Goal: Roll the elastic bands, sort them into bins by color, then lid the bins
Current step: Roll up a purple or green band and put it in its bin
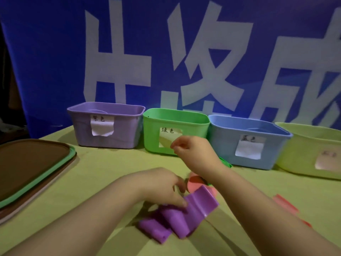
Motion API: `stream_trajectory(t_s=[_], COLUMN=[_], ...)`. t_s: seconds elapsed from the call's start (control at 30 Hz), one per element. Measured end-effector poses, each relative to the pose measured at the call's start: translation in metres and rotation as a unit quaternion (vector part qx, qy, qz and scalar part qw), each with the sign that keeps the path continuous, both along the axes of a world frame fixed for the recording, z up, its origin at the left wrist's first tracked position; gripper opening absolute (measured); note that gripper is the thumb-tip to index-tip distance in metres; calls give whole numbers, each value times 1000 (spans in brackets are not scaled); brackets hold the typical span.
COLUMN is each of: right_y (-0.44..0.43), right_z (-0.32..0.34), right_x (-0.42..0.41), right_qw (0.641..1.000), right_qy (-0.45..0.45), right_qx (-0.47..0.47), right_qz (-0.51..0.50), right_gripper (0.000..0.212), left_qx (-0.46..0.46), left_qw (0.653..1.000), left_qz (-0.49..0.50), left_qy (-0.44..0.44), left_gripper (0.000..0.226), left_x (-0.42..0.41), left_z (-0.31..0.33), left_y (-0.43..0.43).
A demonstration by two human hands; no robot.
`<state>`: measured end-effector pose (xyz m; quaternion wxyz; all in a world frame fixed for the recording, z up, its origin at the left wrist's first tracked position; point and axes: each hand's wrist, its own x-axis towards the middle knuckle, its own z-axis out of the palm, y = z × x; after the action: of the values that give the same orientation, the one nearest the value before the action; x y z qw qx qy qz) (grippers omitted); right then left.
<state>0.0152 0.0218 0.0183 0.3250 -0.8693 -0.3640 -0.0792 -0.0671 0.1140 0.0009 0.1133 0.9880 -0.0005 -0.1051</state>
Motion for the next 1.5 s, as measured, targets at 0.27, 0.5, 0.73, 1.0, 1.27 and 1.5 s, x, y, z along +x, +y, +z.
stream_trajectory(t_s=[0.27,0.5,0.73,1.0,1.27,1.5], right_y=[-55,-83,-113,-146,-158,-153], right_z=[-24,-42,-19,-5,-29,-31], right_x=[-15,-9,8,43,58,44], right_qw=[999,999,975,930,950,969], right_qy=[43,35,172,163,66,89], right_qx=[24,3,140,327,301,228], right_qz=[-2,-21,-17,-46,-49,5], right_gripper=[21,24,44,16,23,13], left_qx=[90,32,-107,-157,-385,-465], left_qw=[991,988,934,897,876,810], left_qz=[85,84,86,93,41,66], left_qy=[-53,-127,-329,-402,-287,-351], left_gripper=[58,13,22,28,42,19], left_x=[1,-3,14,74,91,79], left_z=[-16,-4,29,27,-15,-33], left_y=[-41,-56,-66,-100,-118,-118])
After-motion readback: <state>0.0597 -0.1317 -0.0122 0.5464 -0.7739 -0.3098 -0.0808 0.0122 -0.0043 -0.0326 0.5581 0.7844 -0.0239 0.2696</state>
